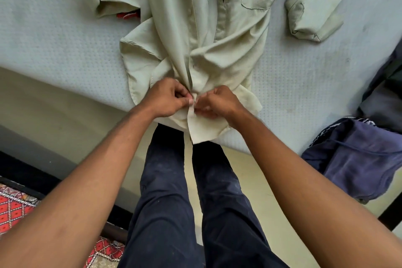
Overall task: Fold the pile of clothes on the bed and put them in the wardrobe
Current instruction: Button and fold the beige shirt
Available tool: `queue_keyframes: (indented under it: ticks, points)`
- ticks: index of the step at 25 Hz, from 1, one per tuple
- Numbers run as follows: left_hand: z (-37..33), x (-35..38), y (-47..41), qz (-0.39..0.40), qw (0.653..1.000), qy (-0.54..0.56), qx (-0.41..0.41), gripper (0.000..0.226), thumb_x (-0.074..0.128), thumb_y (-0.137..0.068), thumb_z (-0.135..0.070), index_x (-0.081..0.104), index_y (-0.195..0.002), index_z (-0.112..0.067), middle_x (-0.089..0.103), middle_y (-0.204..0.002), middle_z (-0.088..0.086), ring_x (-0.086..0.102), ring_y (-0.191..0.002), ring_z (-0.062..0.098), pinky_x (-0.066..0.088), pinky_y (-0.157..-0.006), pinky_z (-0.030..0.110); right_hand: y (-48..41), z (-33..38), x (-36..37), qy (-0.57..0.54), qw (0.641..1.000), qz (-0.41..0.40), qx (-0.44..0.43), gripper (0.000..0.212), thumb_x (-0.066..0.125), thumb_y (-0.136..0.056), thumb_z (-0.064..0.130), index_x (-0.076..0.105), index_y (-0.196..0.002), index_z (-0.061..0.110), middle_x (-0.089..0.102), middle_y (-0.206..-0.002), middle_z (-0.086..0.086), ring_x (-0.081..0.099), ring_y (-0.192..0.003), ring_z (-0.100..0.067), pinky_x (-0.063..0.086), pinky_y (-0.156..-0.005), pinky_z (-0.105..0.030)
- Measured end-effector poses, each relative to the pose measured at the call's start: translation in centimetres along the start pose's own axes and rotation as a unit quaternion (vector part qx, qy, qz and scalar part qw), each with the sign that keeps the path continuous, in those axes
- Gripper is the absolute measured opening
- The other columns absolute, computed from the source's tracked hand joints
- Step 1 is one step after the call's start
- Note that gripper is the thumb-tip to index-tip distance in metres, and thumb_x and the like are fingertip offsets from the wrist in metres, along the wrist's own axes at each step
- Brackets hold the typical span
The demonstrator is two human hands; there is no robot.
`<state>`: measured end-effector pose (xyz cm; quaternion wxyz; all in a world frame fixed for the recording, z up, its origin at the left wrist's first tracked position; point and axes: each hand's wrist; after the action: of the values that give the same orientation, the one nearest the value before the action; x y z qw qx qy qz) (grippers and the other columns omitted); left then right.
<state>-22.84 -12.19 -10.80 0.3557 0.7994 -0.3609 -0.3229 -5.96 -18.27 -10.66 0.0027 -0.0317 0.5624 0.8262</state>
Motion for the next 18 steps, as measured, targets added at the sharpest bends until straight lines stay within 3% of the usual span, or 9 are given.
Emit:
queue_keyframes:
  ticks: [2,3,4,6,9,12,14,15,18]
  points:
    - [-0.6,-0.8,0.5,0.068,0.992,-0.102,0.000,0.003,0.081,-0.084,-0.020,0.080,-0.087,-0.020,0.075,-0.084,-0.006,0.069,-0.087,0.011,0.055,-0.087,0.031,0.8,0.1,-0.6,0.167,0.986,0.011,-0.016,0.011,0.072,-0.078,0.008,0.075,-0.076,-0.001,0.072,-0.066,-0.011,0.071,-0.063,-0.027,0.061,-0.068,-0.038]
    - [-1.0,-1.3,0.7,0.069,0.991,-0.113,0.009,0.004,0.079,-0.084,-0.017,0.080,-0.088,-0.020,0.074,-0.083,-0.008,0.069,-0.085,0.007,0.055,-0.085,0.028,1.4,0.2,-0.7,0.217,0.975,-0.022,-0.048,0.013,0.071,-0.081,0.012,0.075,-0.076,0.000,0.073,-0.070,-0.012,0.072,-0.070,-0.029,0.061,-0.072,-0.041]
    - [-1.6,-1.7,1.0,0.039,0.993,-0.107,0.023,0.006,0.077,-0.085,-0.016,0.079,-0.089,-0.021,0.073,-0.082,-0.011,0.067,-0.081,0.002,0.054,-0.080,0.025,2.3,0.5,-0.8,0.226,0.967,-0.078,-0.083,0.015,0.071,-0.084,0.017,0.076,-0.076,0.005,0.073,-0.071,-0.008,0.071,-0.072,-0.026,0.060,-0.070,-0.039]
    - [-2.5,-2.5,1.3,-0.065,0.994,-0.065,0.060,0.008,0.072,-0.086,-0.017,0.077,-0.089,-0.023,0.070,-0.078,-0.012,0.063,-0.072,-0.001,0.049,-0.069,0.018,3.6,1.5,-0.8,0.125,0.966,-0.189,-0.128,0.016,0.074,-0.086,0.026,0.075,-0.074,0.017,0.072,-0.067,0.003,0.070,-0.068,-0.016,0.056,-0.067,-0.032]
    - [-3.8,-3.2,0.9,-0.183,0.977,0.010,0.111,0.012,0.067,-0.088,-0.014,0.074,-0.097,-0.018,0.070,-0.081,-0.005,0.061,-0.068,0.003,0.049,-0.065,0.012,3.6,3.7,-0.4,-0.003,0.939,-0.276,-0.205,0.009,0.079,-0.083,0.027,0.075,-0.085,0.019,0.071,-0.074,0.009,0.068,-0.070,-0.007,0.056,-0.069,-0.028]
    - [-4.9,-2.8,-0.6,-0.229,0.964,0.033,0.134,0.028,0.064,-0.090,-0.010,0.071,-0.116,-0.014,0.070,-0.094,-0.006,0.062,-0.076,-0.003,0.048,-0.075,0.007,2.2,5.5,0.0,0.130,0.866,-0.329,-0.352,0.039,0.075,-0.079,0.016,0.072,-0.118,0.019,0.063,-0.107,0.003,0.061,-0.089,-0.007,0.049,-0.071,-0.019]
    - [-5.0,-2.2,-1.9,-0.213,0.968,0.062,0.113,0.036,0.059,-0.089,-0.003,0.068,-0.122,-0.013,0.070,-0.097,-0.008,0.066,-0.088,0.001,0.052,-0.085,0.012,0.5,6.6,-0.5,0.261,0.825,-0.306,-0.397,0.051,0.066,-0.077,0.014,0.068,-0.127,0.021,0.059,-0.123,-0.003,0.058,-0.101,-0.017,0.047,-0.075,-0.023]
    - [-4.8,-1.8,-2.5,-0.198,0.972,0.083,0.094,0.039,0.055,-0.088,0.002,0.069,-0.120,-0.013,0.070,-0.096,-0.009,0.067,-0.090,0.004,0.054,-0.088,0.017,-0.3,6.9,-1.2,0.313,0.823,-0.267,-0.391,0.049,0.063,-0.077,0.014,0.070,-0.125,0.020,0.060,-0.122,-0.003,0.060,-0.102,-0.020,0.049,-0.075,-0.028]
    - [-3.6,-0.7,-3.3,-0.169,0.979,0.090,0.066,0.041,0.049,-0.084,0.010,0.073,-0.108,-0.014,0.070,-0.087,-0.008,0.067,-0.082,0.003,0.054,-0.080,0.016,-1.7,6.3,-3.5,0.396,0.841,-0.195,-0.312,0.033,0.059,-0.077,0.009,0.076,-0.104,0.016,0.056,-0.096,0.003,0.062,-0.095,-0.026,0.048,-0.069,-0.035]
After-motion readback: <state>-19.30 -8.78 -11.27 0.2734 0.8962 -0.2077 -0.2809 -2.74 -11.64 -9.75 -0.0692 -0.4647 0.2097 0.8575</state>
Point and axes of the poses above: each hand's wrist, its own y-axis away from the middle knuckle, its own x-axis out of the palm, z = x × y
